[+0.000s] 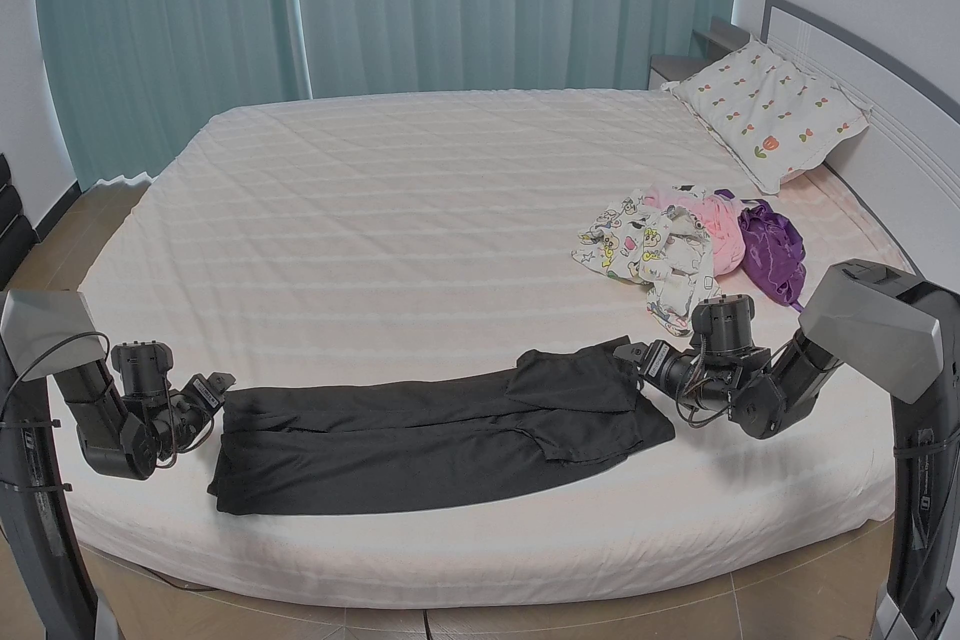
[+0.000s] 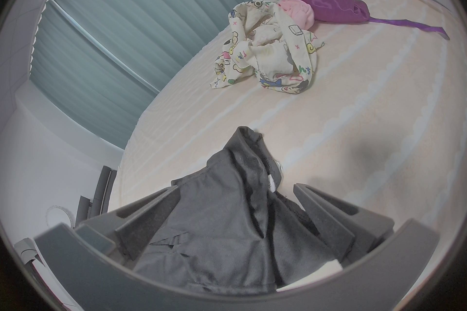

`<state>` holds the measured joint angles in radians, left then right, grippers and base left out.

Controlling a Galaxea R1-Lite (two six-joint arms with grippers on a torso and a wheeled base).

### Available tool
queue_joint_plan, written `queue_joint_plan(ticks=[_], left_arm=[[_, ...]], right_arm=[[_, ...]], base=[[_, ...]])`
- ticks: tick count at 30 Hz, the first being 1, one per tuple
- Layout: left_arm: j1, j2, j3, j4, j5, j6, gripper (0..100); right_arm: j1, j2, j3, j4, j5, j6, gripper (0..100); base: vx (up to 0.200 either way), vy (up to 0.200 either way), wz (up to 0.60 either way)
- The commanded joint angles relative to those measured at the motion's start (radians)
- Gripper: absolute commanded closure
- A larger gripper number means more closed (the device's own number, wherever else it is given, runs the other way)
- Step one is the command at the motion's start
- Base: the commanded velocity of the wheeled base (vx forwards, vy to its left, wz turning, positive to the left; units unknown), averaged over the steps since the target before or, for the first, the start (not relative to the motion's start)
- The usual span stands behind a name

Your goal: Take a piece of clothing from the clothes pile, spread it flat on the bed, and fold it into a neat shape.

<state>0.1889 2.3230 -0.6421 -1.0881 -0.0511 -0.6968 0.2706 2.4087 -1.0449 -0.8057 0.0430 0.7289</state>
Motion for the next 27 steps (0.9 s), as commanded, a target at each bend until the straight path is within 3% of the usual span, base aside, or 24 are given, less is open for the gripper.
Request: queue_joint_plan(ticks=[1, 5, 6, 10, 19, 20, 27], left_arm=[[-0.003, 0.049, -0.157, 0.145, -0.003, 0.013, 0], [-0.003, 0.064, -0.205, 0.175, -0.018, 0.033, 0], [-0.005, 0.068, -0.225, 0.189, -0.059, 0.037, 0], [-0.008, 0.075, -0.232, 0.194, -0.107, 0.045, 0], [-0.006, 0.107, -0.235, 0.197, -0.105, 0.115, 0], [-0.006, 0.107, -0.235, 0.197, -0.105, 0.115, 100], [0.007, 0.107, -0.254, 0.195, -0.095, 0.114, 100]], right_arm=[[0.002, -0.023, 0.100, -0.066, 0.003, 0.032, 0], [0.007, -0.023, 0.123, -0.082, 0.003, 0.061, 0], [0.009, -0.026, 0.132, -0.084, 0.005, 0.093, 0], [0.010, -0.023, 0.140, -0.084, 0.006, 0.132, 0], [0.007, -0.026, 0.174, -0.130, 0.014, 0.147, 0], [0.007, -0.026, 0.174, -0.130, 0.014, 0.147, 0], [0.007, -0.028, 0.192, -0.151, 0.015, 0.149, 0]], base=[[0.000, 0.000, 0.00], [0.000, 0.000, 0.00], [0.000, 0.000, 0.00], [0.000, 0.000, 0.00], [0.000, 0.000, 0.00], [0.000, 0.000, 0.00], [0.000, 0.000, 0.00]])
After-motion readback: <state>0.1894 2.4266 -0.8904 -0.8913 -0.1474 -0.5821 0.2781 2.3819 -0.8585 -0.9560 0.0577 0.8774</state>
